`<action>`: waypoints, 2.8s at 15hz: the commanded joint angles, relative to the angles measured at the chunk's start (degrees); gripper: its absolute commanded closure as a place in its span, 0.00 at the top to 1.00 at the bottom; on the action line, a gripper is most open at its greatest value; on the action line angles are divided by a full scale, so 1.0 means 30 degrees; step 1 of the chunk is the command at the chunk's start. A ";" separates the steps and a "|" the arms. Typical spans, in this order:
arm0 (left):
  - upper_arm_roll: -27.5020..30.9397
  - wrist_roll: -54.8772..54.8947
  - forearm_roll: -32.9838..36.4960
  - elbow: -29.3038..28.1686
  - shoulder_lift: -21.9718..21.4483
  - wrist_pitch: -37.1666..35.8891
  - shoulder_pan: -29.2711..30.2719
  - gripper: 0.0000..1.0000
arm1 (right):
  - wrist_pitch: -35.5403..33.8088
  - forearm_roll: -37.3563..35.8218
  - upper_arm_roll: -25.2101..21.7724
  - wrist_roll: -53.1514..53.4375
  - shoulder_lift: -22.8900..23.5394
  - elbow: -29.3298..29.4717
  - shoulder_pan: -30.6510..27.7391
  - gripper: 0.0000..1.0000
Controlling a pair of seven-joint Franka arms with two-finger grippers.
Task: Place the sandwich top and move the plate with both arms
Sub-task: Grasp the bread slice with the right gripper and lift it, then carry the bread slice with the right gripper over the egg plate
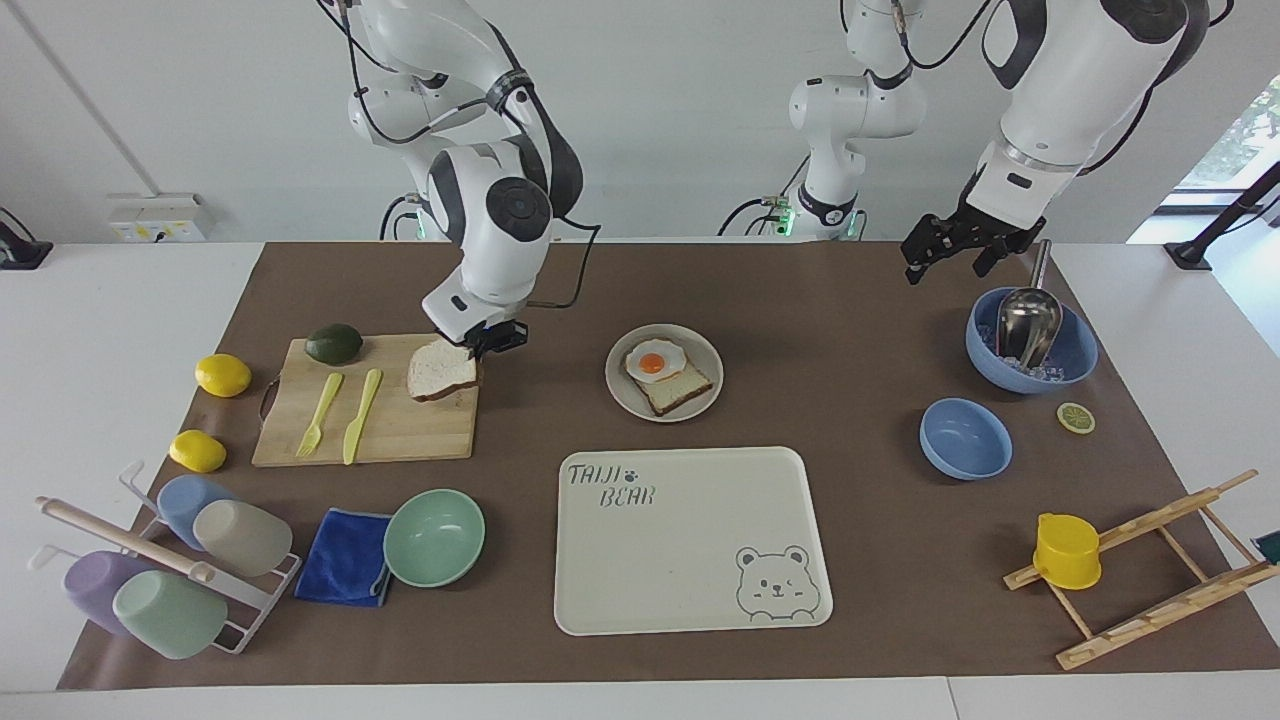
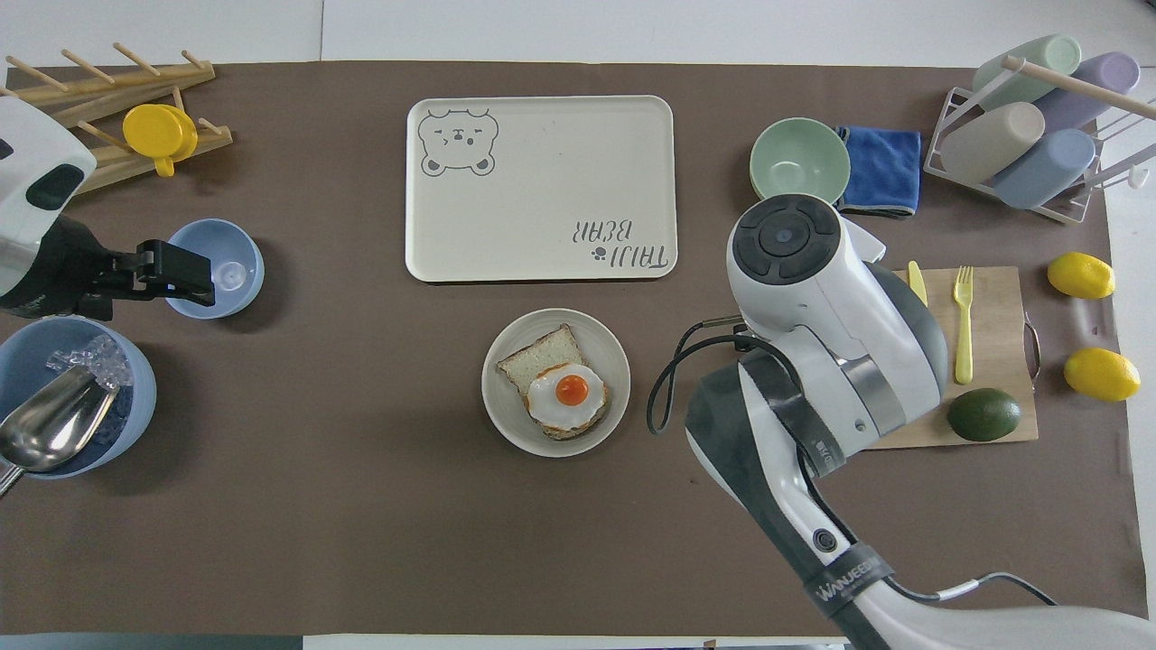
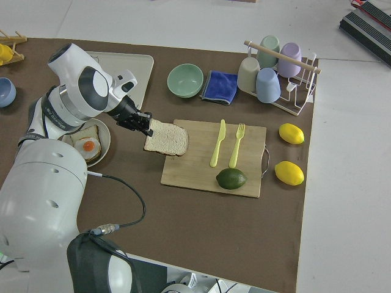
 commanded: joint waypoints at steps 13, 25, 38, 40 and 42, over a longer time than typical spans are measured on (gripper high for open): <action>0.0047 0.0319 -0.0242 -0.1111 -0.0729 0.0615 0.1627 1.00 | -0.5010 0.3112 0.0135 0.6562 0.8406 1.3563 0.5356 0.00; 0.0047 0.0261 -0.0242 -0.1258 -0.0817 0.0732 0.2303 1.00 | -0.0261 0.4870 0.0194 0.8028 0.8292 1.0490 0.6031 0.00; 0.0047 0.0231 -0.0242 -0.1258 -0.0817 0.0820 0.2303 1.00 | 0.2934 0.5837 0.0193 0.8701 0.7558 0.8114 0.5679 0.12; 0.0047 0.0231 -0.0242 -0.1287 -0.0817 0.0849 0.2303 1.00 | 0.3255 0.5837 0.0193 0.8731 0.7529 0.7998 0.5650 0.62; 0.0047 0.0260 -0.0242 -0.1578 -0.0904 0.1024 0.2303 1.00 | 0.3316 0.5837 0.0193 0.8731 0.7529 0.8026 0.5621 0.88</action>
